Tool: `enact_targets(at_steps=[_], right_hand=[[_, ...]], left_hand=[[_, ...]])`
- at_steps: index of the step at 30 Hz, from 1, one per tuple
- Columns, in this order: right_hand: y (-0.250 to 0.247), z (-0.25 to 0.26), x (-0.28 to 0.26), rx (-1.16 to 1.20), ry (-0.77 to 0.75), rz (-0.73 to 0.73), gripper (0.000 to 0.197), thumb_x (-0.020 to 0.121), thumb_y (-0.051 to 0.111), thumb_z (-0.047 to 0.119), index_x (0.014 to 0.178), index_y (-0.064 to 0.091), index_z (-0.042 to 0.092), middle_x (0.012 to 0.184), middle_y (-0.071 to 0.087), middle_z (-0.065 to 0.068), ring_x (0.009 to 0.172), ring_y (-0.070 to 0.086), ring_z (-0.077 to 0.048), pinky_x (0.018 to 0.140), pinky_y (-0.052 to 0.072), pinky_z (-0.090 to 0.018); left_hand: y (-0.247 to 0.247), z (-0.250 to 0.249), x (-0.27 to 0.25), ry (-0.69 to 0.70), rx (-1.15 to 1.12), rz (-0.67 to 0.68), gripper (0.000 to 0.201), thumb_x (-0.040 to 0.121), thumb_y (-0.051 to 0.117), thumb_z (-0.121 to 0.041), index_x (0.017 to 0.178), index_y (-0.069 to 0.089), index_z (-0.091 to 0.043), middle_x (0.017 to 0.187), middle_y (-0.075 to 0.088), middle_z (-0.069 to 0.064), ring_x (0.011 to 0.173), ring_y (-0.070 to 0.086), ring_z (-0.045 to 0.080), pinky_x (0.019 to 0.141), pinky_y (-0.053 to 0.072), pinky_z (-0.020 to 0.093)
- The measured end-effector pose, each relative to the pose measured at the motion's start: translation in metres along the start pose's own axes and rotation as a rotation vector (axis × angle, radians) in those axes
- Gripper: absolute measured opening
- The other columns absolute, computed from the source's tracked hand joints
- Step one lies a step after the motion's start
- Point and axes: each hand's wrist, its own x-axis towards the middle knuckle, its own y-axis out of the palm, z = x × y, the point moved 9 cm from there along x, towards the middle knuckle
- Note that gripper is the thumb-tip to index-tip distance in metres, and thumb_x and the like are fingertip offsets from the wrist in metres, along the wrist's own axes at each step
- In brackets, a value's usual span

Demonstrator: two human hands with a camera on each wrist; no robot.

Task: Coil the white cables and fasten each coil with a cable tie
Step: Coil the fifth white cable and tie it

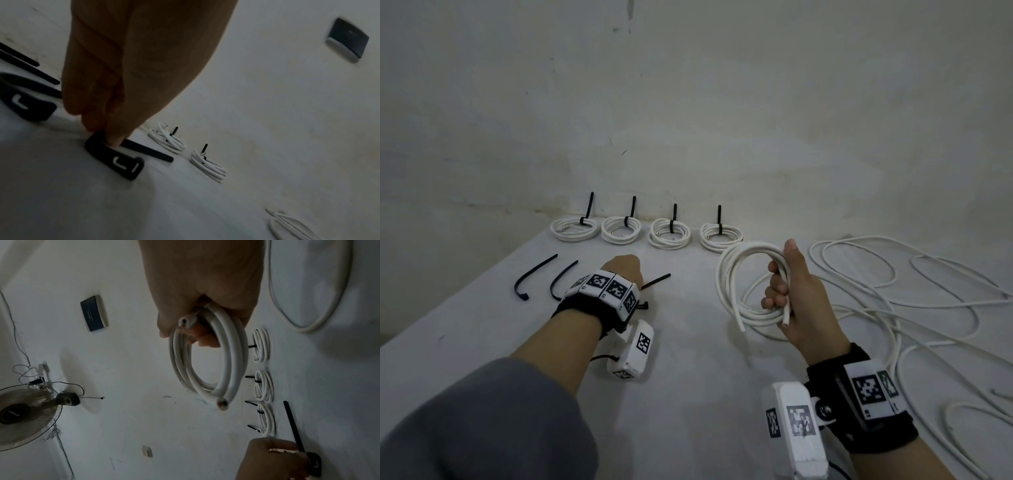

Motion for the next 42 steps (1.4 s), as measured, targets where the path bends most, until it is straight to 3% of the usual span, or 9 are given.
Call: enact_targets(at_steps=[3, 7, 10, 15, 22, 25, 29, 37, 42], right_hand=[[-0.002, 0.001, 0.001, -0.005, -0.028, -0.016, 0.042, 0.091, 0.051, 0.046, 0.072, 0.05, 0.008, 0.043, 0.03, 0.003, 0.034, 0.031, -0.009, 0.038, 0.035, -0.02], [-0.012, 0.007, 0.002, -0.038, -0.119, -0.1, 0.04, 0.092, 0.053, 0.043, 0.073, 0.052, 0.008, 0.043, 0.035, 0.002, 0.035, 0.035, -0.01, 0.042, 0.035, -0.025], [-0.02, 0.015, 0.002, -0.07, -0.208, -0.159, 0.038, 0.091, 0.054, 0.043, 0.074, 0.054, 0.009, 0.045, 0.038, 0.002, 0.036, 0.039, -0.01, 0.046, 0.034, -0.028], [-0.026, 0.03, -0.002, -0.13, -0.332, -0.205, 0.038, 0.092, 0.054, 0.042, 0.079, 0.056, 0.007, 0.048, 0.041, 0.001, 0.038, 0.041, -0.01, 0.045, 0.039, -0.026], [0.002, 0.047, -0.022, -0.333, -0.54, -0.069, 0.05, 0.077, 0.061, 0.043, 0.077, 0.057, -0.006, 0.045, 0.045, -0.003, 0.039, 0.049, -0.011, 0.046, 0.044, -0.027], [0.006, 0.039, -0.02, -0.313, -0.492, -0.051, 0.047, 0.076, 0.063, 0.043, 0.079, 0.058, -0.004, 0.042, 0.043, 0.002, 0.037, 0.044, -0.008, 0.056, 0.053, -0.039], [0.006, 0.027, -0.013, -0.217, -0.369, -0.027, 0.052, 0.088, 0.059, 0.035, 0.079, 0.056, -0.016, 0.039, 0.032, 0.001, 0.036, 0.029, -0.01, 0.052, 0.05, -0.023], [-0.005, 0.027, -0.009, -0.145, -0.277, -0.079, 0.033, 0.093, 0.058, 0.023, 0.063, 0.059, 0.01, 0.042, 0.03, 0.0, 0.036, 0.029, -0.011, 0.046, 0.044, -0.022], [-0.002, 0.028, -0.009, -0.16, -0.265, -0.038, 0.025, 0.093, 0.057, 0.026, 0.084, 0.07, 0.006, 0.043, 0.028, -0.002, 0.037, 0.029, -0.01, 0.05, 0.048, -0.023]], left_hand=[[-0.008, -0.004, -0.003, 0.002, -0.121, 0.003, 0.006, 0.09, 0.051, -0.006, 0.094, 0.055, -0.003, 0.112, 0.061, 0.014, 0.104, 0.06, 0.029, 0.077, 0.044, 0.029], [-0.028, -0.03, -0.028, 0.047, -0.84, 0.073, 0.012, 0.089, 0.056, -0.003, 0.085, 0.064, 0.004, 0.079, 0.067, 0.014, 0.062, 0.069, 0.018, 0.061, 0.058, 0.023], [-0.044, -0.068, -0.077, 0.208, -1.159, 0.255, 0.013, 0.091, 0.056, -0.001, 0.084, 0.067, -0.001, 0.068, 0.065, 0.007, 0.047, 0.061, 0.004, 0.051, 0.052, 0.015], [-0.044, -0.103, -0.127, 0.35, -1.053, 0.444, 0.011, 0.088, 0.061, -0.004, 0.091, 0.071, -0.001, 0.063, 0.066, 0.002, 0.047, 0.057, 0.002, 0.049, 0.048, 0.011], [-0.051, -0.114, -0.124, 0.313, -1.255, 0.164, 0.004, 0.083, 0.065, 0.004, 0.085, 0.068, 0.005, 0.058, 0.067, 0.005, 0.048, 0.063, 0.008, 0.051, 0.053, 0.016], [-0.058, -0.114, -0.127, 0.313, -1.334, 0.011, 0.009, 0.081, 0.069, 0.005, 0.081, 0.061, 0.001, 0.061, 0.069, 0.008, 0.051, 0.067, 0.016, 0.053, 0.057, 0.023], [-0.06, -0.117, -0.128, 0.346, -1.347, -0.08, 0.016, 0.079, 0.07, 0.006, 0.077, 0.057, -0.002, 0.058, 0.067, 0.008, 0.048, 0.066, 0.016, 0.048, 0.052, 0.022], [-0.062, -0.137, -0.135, 0.544, -1.233, 0.009, 0.019, 0.086, 0.057, 0.008, 0.086, 0.068, -0.007, 0.084, 0.07, 0.0, 0.072, 0.069, 0.006, 0.072, 0.054, 0.015], [-0.077, -0.129, -0.139, 0.576, -1.244, -0.158, 0.009, 0.084, 0.067, -0.006, 0.082, 0.07, 0.002, 0.085, 0.072, 0.011, 0.075, 0.072, 0.013, 0.076, 0.056, 0.021]])
